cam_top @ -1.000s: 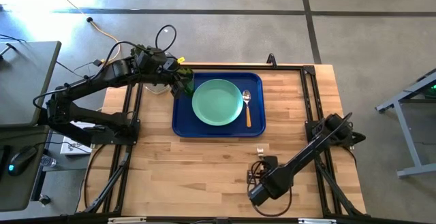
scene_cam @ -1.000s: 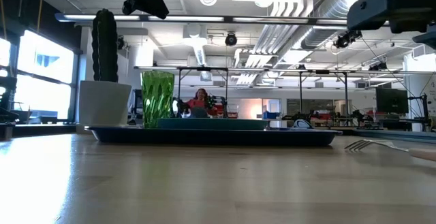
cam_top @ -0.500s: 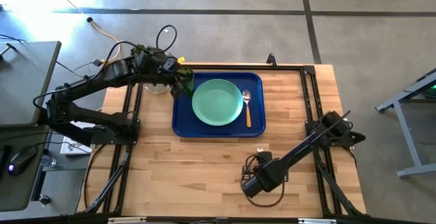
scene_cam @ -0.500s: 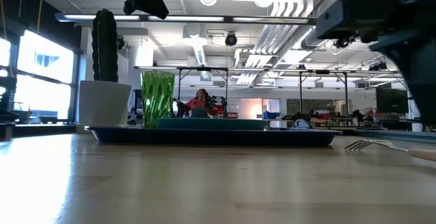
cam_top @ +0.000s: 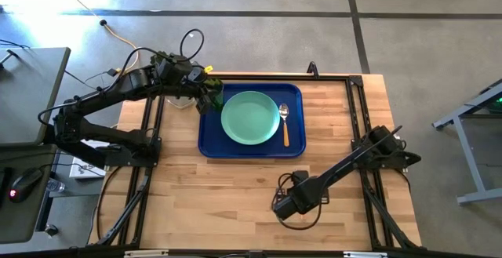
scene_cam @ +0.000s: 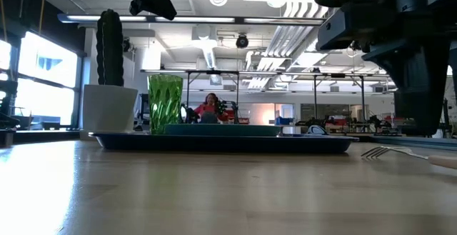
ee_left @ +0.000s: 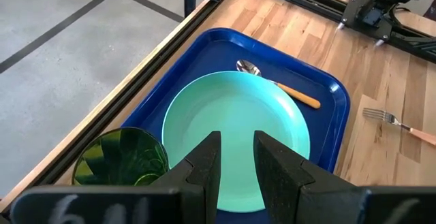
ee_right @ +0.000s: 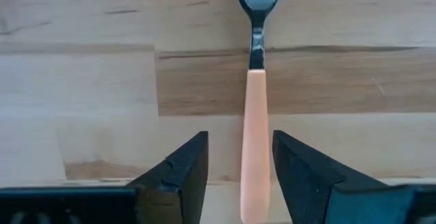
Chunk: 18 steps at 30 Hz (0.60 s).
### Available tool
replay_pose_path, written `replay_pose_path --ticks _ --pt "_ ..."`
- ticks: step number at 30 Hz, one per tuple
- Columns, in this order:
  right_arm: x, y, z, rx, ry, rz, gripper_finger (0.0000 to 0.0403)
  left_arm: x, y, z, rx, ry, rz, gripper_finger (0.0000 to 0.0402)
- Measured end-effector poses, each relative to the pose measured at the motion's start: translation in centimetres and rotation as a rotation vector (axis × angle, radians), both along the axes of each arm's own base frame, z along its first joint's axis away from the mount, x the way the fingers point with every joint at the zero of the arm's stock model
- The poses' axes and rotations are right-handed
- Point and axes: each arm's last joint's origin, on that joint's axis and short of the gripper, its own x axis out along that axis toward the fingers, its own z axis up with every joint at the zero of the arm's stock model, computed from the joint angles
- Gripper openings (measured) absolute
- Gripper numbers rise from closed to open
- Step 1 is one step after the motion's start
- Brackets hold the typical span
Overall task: Pick and place plate/cup/fork/spoon on tray
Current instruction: Put the light brown fork to the right of the yellow spoon on the blue tray
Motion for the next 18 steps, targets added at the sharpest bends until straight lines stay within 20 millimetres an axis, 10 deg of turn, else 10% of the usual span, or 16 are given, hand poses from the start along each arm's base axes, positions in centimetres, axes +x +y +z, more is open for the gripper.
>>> replay_pose_path --ticks 18 --pt "0.4 0.9 -3.5 0.046 0.114 0.025 0.0150 0.0 0.0 0.0 0.001 0.000 0.000 0.0076"
